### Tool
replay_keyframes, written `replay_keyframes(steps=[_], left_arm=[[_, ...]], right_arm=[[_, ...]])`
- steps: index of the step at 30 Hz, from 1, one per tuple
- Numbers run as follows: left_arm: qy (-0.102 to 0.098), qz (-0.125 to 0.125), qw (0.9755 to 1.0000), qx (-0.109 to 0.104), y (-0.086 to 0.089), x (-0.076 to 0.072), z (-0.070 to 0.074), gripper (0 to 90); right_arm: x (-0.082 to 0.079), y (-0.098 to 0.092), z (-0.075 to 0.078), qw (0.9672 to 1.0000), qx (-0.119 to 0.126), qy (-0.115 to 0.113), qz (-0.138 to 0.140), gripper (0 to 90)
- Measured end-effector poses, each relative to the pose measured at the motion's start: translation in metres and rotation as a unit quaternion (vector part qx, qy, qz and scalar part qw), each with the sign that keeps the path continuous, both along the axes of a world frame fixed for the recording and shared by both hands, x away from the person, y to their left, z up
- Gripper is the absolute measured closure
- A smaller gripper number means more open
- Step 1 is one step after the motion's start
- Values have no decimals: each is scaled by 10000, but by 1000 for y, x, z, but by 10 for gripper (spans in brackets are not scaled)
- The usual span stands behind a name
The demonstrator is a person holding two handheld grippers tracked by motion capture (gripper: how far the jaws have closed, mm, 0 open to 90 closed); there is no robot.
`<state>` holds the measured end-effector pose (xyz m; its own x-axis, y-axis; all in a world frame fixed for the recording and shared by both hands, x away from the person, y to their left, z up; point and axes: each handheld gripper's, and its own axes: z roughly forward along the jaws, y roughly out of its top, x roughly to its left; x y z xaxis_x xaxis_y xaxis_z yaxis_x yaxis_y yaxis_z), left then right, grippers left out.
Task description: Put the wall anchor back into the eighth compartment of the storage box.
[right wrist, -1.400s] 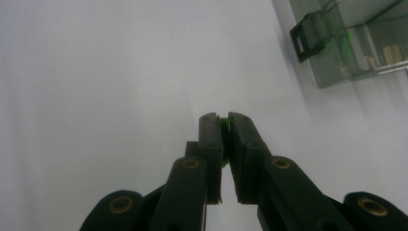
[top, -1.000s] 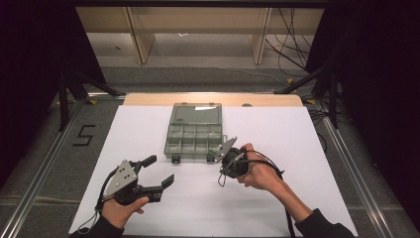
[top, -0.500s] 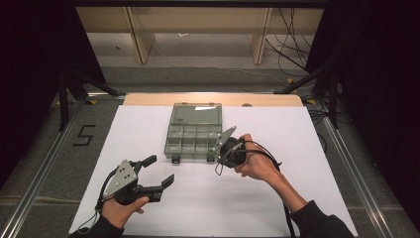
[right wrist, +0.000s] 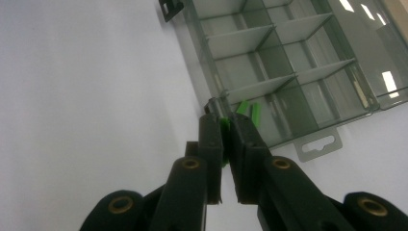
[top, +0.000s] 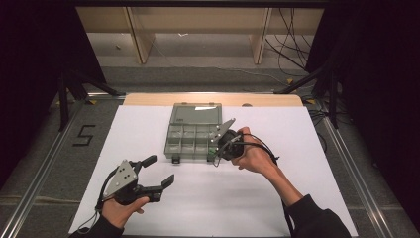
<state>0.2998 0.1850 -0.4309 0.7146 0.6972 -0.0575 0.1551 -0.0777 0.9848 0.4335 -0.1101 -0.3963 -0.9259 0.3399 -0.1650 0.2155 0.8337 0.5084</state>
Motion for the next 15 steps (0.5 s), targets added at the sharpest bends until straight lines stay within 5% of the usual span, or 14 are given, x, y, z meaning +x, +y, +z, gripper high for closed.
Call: replay_keyframes(steps=[15], left_arm=[[8,8,10000,23,0,0,0,158]], right_arm=[[15,1,-1,9999,69,-61,-130,845]])
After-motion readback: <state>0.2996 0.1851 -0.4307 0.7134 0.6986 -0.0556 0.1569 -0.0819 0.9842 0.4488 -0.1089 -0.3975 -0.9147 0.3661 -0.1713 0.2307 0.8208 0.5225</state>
